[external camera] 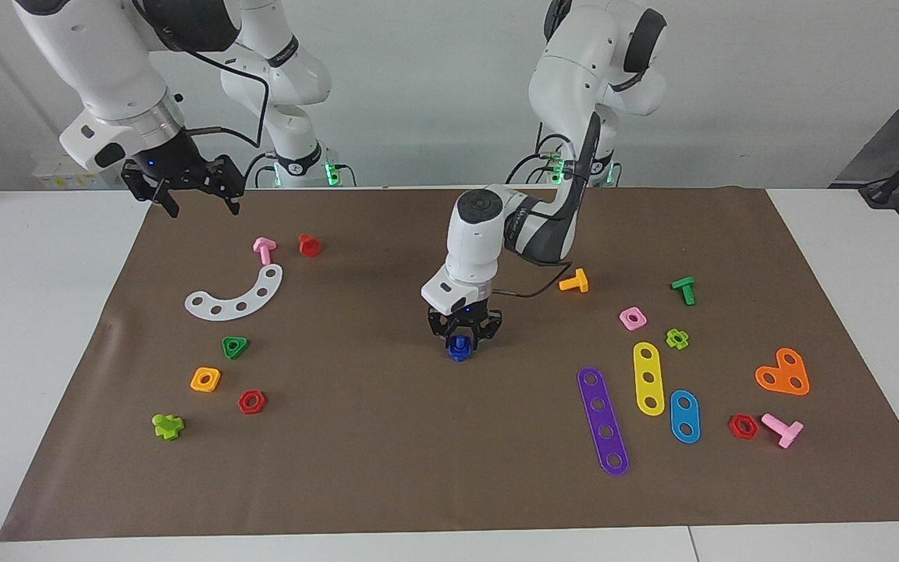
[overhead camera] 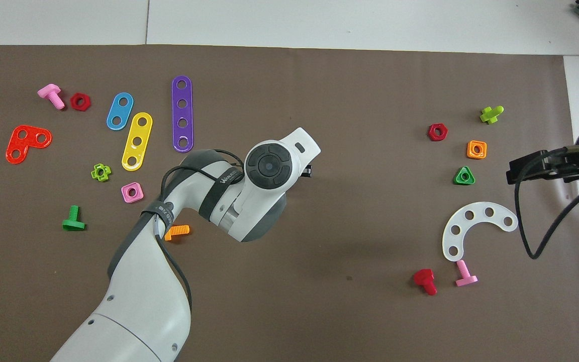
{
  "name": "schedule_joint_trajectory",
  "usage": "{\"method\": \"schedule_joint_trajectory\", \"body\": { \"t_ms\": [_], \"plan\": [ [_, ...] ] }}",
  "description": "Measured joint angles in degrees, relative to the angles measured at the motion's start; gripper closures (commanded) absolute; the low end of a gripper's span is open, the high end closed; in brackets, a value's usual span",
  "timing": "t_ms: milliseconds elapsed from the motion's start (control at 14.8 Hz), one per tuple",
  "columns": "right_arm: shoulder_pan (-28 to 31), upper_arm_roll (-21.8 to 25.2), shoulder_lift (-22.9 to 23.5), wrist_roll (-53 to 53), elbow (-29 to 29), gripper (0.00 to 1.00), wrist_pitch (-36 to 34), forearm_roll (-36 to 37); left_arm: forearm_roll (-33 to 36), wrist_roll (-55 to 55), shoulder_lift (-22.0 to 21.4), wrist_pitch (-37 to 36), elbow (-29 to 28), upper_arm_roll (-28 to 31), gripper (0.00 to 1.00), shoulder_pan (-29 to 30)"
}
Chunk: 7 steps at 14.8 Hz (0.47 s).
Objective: Unscrew and place screws in storage area
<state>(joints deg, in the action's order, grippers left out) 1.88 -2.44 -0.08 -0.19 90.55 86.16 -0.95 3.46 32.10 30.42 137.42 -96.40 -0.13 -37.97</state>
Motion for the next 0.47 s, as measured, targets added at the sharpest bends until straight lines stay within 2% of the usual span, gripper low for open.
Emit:
{"method": "schedule_joint_trajectory", "body": {
  "t_ms": [67,202,472],
  "plan": [
    [0.0,0.0,-0.01,0.0,0.01,0.0,0.0,0.0,0.01,0.0,-0.06,0.0,0.0,0.0,0.97,0.0],
    [0.0,0.0,-0.02,0.0,0.02,0.0,0.0,0.0,0.01,0.0,-0.29,-0.01,0.0,0.02,1.0,0.0],
    [0.0,0.0,-0.06,0.0,0.33,0.0,0.0,0.0,0.01,0.0,-0.49,-2.06,1.65,0.04,1.0,-0.01]
  ]
}}
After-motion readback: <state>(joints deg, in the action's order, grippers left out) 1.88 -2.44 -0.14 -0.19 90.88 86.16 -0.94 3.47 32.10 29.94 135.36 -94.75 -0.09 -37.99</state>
